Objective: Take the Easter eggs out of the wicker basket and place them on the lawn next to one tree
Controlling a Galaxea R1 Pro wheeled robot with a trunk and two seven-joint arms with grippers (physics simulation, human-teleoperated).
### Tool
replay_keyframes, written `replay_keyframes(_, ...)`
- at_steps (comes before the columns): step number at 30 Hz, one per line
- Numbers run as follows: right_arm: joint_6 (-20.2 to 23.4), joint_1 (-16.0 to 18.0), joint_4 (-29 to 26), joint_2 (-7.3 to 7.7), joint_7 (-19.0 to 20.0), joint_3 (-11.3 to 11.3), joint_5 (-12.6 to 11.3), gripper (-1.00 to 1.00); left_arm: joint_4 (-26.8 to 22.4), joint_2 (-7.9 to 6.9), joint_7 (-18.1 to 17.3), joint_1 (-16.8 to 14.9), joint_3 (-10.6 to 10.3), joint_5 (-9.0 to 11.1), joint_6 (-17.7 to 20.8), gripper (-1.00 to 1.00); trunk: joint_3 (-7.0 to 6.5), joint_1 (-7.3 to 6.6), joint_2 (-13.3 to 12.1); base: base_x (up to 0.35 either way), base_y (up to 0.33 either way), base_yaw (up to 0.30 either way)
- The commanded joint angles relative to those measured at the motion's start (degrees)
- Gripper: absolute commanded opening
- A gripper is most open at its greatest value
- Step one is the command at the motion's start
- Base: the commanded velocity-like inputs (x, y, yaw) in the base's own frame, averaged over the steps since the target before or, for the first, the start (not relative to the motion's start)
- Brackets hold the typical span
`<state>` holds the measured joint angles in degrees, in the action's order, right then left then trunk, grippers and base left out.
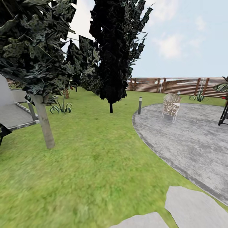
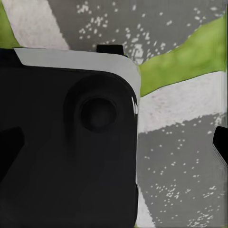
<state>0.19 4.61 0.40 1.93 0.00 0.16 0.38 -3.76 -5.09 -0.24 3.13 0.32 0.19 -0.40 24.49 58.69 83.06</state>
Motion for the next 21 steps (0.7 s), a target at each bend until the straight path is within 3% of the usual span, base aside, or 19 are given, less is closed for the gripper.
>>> replay_keyframes(1,0.0,0.0,0.0,0.00,0.0,0.0,0.0,1.00,-0.1,0.00,0.0,0.0,0.0,0.0,0.0,1.00,0.05,0.04,0.0,0.335,0.000,-0.004)
replay_keyframes(21,0.0,0.0,0.0,0.00,0.0,0.1,0.1,1.00,-0.1,0.00,-0.1,0.0,0.0,0.0,0.0,1.00,0.05,0.04,0.0,0.335,0.000,0.000)
